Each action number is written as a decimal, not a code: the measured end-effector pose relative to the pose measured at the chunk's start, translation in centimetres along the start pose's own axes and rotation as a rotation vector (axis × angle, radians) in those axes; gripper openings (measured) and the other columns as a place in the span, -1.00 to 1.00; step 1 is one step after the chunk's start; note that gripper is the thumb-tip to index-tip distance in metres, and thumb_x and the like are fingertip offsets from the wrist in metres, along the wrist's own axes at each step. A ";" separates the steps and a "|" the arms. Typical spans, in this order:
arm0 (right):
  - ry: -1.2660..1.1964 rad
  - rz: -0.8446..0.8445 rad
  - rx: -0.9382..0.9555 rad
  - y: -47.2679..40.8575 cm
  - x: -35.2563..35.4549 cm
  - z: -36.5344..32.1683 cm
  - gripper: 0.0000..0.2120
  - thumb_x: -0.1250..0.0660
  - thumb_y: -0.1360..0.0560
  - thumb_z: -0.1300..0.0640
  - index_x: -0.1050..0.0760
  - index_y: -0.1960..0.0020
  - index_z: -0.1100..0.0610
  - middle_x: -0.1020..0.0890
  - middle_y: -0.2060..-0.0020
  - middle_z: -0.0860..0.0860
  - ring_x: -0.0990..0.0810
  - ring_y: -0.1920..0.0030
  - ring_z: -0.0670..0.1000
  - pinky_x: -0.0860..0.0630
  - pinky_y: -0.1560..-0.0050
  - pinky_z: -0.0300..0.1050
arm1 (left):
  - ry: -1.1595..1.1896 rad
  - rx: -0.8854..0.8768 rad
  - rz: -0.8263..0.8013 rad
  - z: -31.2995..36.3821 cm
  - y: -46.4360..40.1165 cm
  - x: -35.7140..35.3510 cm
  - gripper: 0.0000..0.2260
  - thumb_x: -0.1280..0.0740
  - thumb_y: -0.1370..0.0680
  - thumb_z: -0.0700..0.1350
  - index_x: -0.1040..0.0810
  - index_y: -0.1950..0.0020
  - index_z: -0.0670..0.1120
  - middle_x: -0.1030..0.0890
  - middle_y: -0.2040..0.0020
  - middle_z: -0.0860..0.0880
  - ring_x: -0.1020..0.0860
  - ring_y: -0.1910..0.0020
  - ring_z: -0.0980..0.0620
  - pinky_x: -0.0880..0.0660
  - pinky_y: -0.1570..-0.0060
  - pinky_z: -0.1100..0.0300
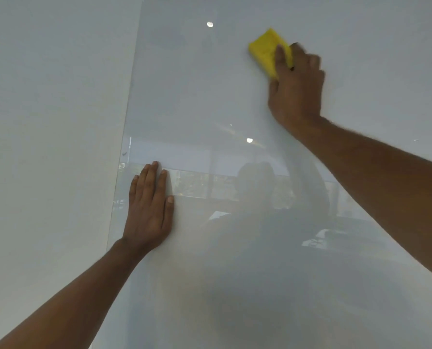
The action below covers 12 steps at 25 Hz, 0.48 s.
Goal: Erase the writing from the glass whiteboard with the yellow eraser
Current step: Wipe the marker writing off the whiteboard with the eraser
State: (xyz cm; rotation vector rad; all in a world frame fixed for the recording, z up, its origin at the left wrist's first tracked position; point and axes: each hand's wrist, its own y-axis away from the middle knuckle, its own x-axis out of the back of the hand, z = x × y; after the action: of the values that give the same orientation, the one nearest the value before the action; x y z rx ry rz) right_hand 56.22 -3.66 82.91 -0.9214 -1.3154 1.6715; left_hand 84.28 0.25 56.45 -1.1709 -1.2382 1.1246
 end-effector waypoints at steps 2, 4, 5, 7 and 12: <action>-0.101 -0.075 0.250 5.2 -1.0 -2.9 -0.58 -0.19 -0.64 0.12 -0.36 -0.49 0.09 -0.46 -0.40 0.21 -0.49 -0.25 0.32 -0.45 -0.06 0.12 | -0.001 -0.002 -0.002 0.0 0.1 -0.1 -0.48 -0.04 -0.69 -0.07 -0.22 -0.62 -0.28 -0.16 -0.66 -0.27 -0.11 -0.67 -0.25 -0.07 -0.61 -0.28; -0.275 -0.178 0.459 14.4 -0.8 -4.9 -0.77 -0.21 -0.69 0.03 -0.47 -0.32 -0.02 -0.61 -0.17 0.06 -0.58 -0.11 0.15 -0.46 0.03 0.01 | -0.003 -0.006 -0.007 0.0 0.1 0.1 -0.48 -0.05 -0.69 -0.08 -0.23 -0.62 -0.29 -0.16 -0.66 -0.28 -0.11 -0.66 -0.26 -0.07 -0.61 -0.28; -0.361 -0.226 0.589 20.0 -0.4 -5.2 -0.79 -0.21 -0.70 0.03 -0.47 -0.32 -0.04 -0.62 -0.14 0.05 -0.57 -0.11 0.11 -0.49 -0.02 0.01 | -0.002 -0.003 -0.012 0.0 0.1 0.2 -0.47 -0.05 -0.69 -0.08 -0.23 -0.61 -0.30 -0.16 -0.66 -0.29 -0.10 -0.66 -0.26 -0.06 -0.62 -0.27; -0.395 -0.385 0.889 30.9 1.5 -4.2 -0.69 -0.15 -0.71 0.12 -0.41 -0.44 0.00 -0.54 -0.32 0.11 -0.53 -0.23 0.16 -0.48 -0.20 0.09 | 0.009 0.004 -0.025 0.4 0.2 0.3 -0.46 -0.04 -0.69 -0.06 -0.21 -0.62 -0.31 -0.14 -0.66 -0.30 -0.09 -0.67 -0.27 -0.04 -0.62 -0.27; -0.391 -0.390 0.822 31.6 4.2 3.4 -0.71 -0.24 -0.67 0.11 -0.52 -0.37 -0.01 -0.61 -0.26 0.10 -0.58 -0.19 0.17 -0.49 -0.20 0.07 | -0.019 -0.121 -0.057 2.1 0.7 -0.3 -0.43 -0.05 -0.69 -0.01 -0.20 -0.62 -0.32 -0.10 -0.67 -0.32 -0.04 -0.67 -0.30 0.00 -0.62 -0.29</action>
State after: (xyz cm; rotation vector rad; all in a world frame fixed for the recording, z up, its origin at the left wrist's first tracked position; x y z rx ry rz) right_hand 46.71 -5.56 52.32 0.1402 -0.8152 1.8680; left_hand 82.21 0.02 55.66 -1.2093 -1.3619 1.0325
